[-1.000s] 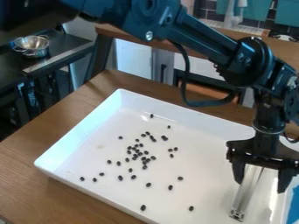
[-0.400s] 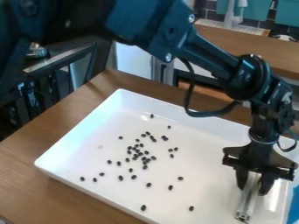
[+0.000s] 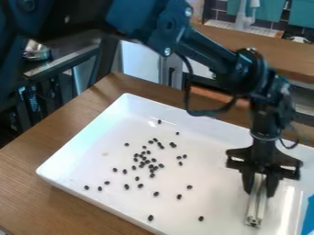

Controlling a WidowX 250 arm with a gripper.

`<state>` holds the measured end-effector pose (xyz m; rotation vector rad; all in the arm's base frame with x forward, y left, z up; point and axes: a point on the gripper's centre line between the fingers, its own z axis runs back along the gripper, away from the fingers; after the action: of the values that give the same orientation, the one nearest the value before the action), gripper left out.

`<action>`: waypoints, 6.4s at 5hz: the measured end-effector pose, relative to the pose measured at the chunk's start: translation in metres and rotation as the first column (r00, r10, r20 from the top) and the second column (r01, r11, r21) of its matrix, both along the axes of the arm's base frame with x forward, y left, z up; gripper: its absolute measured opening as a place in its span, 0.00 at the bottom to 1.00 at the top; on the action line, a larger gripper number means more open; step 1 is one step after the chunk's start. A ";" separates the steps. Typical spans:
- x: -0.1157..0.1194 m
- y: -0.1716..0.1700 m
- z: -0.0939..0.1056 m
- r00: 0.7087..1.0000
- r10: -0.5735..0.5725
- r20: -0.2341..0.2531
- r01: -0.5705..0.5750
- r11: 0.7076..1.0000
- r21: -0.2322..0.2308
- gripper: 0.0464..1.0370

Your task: Sweep into pile

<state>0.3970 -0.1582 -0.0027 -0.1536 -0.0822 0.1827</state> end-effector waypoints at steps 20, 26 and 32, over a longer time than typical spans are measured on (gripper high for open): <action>-0.056 -0.021 -0.003 0.996 0.043 0.072 -0.033 0.990 -0.134 0.34; -0.089 0.060 -0.012 0.994 -0.058 0.095 0.059 0.998 -0.008 0.34; -0.084 0.208 -0.015 0.999 -0.036 -0.008 0.036 0.991 0.128 0.34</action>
<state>0.3131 0.0501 -0.0179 -0.0266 -0.0854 0.1414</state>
